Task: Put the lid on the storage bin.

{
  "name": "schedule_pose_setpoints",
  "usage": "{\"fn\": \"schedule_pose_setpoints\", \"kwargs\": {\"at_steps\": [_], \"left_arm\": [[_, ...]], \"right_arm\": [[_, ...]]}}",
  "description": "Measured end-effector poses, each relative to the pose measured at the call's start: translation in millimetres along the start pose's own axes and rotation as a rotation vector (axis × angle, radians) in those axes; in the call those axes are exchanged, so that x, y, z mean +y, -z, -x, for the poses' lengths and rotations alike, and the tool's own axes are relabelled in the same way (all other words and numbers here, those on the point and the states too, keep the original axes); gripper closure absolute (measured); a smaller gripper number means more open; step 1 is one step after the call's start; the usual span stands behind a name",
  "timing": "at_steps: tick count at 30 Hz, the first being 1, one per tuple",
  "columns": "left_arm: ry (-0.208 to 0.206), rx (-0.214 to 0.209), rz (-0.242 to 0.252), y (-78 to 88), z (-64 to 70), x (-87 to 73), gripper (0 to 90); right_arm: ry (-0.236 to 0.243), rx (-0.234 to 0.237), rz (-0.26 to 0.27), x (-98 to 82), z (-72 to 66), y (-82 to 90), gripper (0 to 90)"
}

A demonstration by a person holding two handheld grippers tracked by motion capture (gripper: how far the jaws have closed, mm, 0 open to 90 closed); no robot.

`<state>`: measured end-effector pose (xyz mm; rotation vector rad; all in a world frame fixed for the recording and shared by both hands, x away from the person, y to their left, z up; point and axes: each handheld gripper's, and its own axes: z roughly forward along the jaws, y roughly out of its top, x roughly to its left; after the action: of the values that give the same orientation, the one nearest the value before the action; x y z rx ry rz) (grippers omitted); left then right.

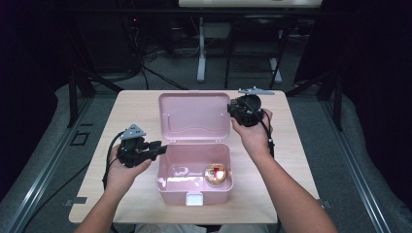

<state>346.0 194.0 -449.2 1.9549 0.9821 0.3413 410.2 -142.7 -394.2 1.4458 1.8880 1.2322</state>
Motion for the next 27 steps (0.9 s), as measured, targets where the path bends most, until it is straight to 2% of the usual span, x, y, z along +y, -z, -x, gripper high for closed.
{"fn": "schedule_pose_setpoints", "kwargs": {"at_steps": [8, 16, 20, 27], "left_arm": [[0.012, 0.062, 0.035, 2.2, -19.2, 24.1, 70.1], [0.037, 0.078, 0.053, 2.7, -29.5, 42.9, 70.3], [0.046, 0.085, 0.061, 1.8, -33.9, 47.2, 70.2], [0.029, 0.108, 0.072, 2.3, -34.7, 58.4, 67.9]], "right_arm": [[-0.005, 0.007, 0.006, -0.6, 0.3, 1.0, 88.1], [-0.008, 0.011, 0.008, -0.9, 0.8, 1.4, 88.0], [-0.008, 0.012, 0.010, -1.2, 0.1, 2.7, 88.1], [-0.002, 0.014, 0.010, -1.3, 0.2, 3.9, 88.1]]}}
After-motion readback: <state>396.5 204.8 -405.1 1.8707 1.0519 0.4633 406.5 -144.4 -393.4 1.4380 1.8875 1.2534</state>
